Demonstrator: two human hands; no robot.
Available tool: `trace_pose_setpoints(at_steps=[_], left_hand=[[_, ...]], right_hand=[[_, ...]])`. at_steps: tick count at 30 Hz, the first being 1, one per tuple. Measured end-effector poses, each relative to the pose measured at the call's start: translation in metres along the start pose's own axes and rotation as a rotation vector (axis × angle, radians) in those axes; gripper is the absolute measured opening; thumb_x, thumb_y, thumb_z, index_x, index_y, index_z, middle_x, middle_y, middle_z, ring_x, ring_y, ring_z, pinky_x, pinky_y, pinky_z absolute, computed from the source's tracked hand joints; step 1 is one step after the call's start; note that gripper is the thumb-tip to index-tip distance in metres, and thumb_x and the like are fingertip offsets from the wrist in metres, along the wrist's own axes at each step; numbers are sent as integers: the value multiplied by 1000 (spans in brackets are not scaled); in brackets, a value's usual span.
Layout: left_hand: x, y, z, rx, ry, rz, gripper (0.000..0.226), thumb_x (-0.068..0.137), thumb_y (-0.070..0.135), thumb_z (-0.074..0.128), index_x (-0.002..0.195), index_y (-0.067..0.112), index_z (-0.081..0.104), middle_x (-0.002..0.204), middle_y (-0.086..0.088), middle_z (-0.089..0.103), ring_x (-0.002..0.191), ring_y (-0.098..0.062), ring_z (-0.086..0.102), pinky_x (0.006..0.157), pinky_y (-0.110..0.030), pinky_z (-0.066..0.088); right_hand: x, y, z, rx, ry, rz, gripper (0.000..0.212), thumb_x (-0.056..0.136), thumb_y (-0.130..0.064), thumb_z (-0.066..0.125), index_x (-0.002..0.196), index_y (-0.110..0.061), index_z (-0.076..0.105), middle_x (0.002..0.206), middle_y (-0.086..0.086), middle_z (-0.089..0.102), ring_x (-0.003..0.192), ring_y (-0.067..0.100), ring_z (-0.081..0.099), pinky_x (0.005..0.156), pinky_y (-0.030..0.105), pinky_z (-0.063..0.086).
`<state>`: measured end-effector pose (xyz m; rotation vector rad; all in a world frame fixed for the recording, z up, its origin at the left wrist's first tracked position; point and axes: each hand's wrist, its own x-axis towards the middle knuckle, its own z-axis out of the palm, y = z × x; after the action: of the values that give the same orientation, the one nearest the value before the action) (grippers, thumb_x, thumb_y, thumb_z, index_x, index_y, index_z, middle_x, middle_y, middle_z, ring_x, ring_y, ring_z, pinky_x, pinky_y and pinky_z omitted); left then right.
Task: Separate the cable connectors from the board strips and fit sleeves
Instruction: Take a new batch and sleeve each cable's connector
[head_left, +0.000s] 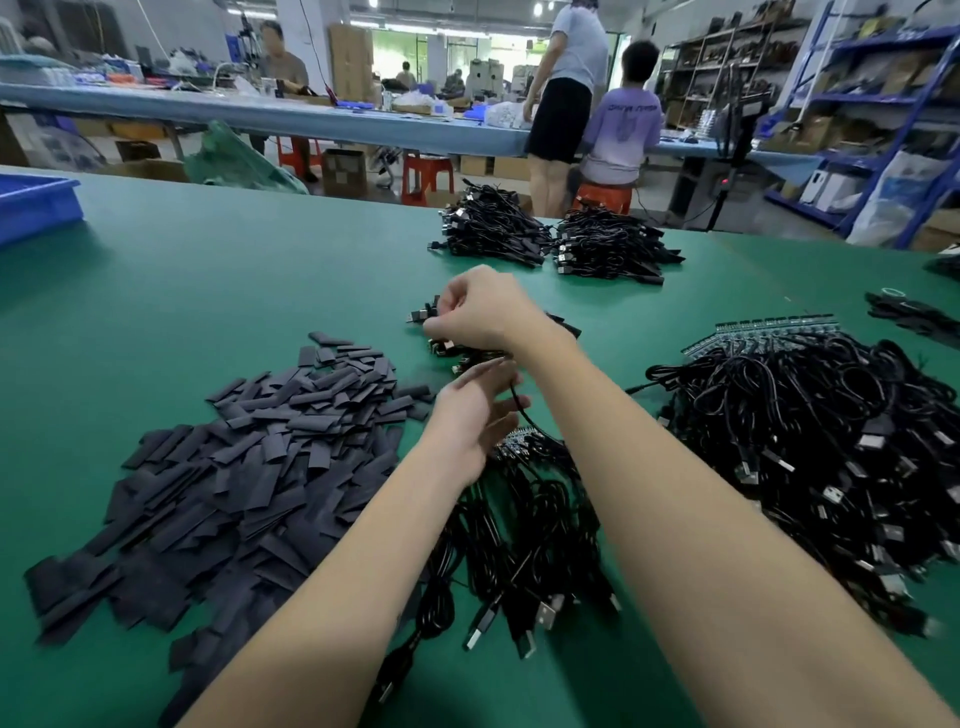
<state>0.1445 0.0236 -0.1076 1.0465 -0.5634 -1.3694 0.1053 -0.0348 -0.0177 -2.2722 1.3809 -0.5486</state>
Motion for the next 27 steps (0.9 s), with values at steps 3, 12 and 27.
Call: trace_pose_setpoints(at_steps=[3,12,27], left_hand=[[-3,3,-1,43,-19,17,8,96,10,66,102,15,69,91,2,70,55,-10,66,38,-17,39],[-6,9,-4,308,-135,178,12,90,21,75,98,18,67,84,9,77,63,-11,69,45,-18,43],[-11,13,-2,388,-243,208,16,86,23,80,96,16,71,88,1,77,63,-10,67,45,-16,42]], right_hand=[[-28,31,-22,345,301,10,21,79,-27,76,65,-23,61,59,-16,58,57,-2,51,56,15,41],[-101,96,-4,1237,342,244,15,81,-34,81,95,-28,79,101,-11,75,76,6,46,62,19,34],[-106,91,7,1268,434,205,6,85,-29,81,86,-33,77,92,-15,72,66,6,42,67,26,32]])
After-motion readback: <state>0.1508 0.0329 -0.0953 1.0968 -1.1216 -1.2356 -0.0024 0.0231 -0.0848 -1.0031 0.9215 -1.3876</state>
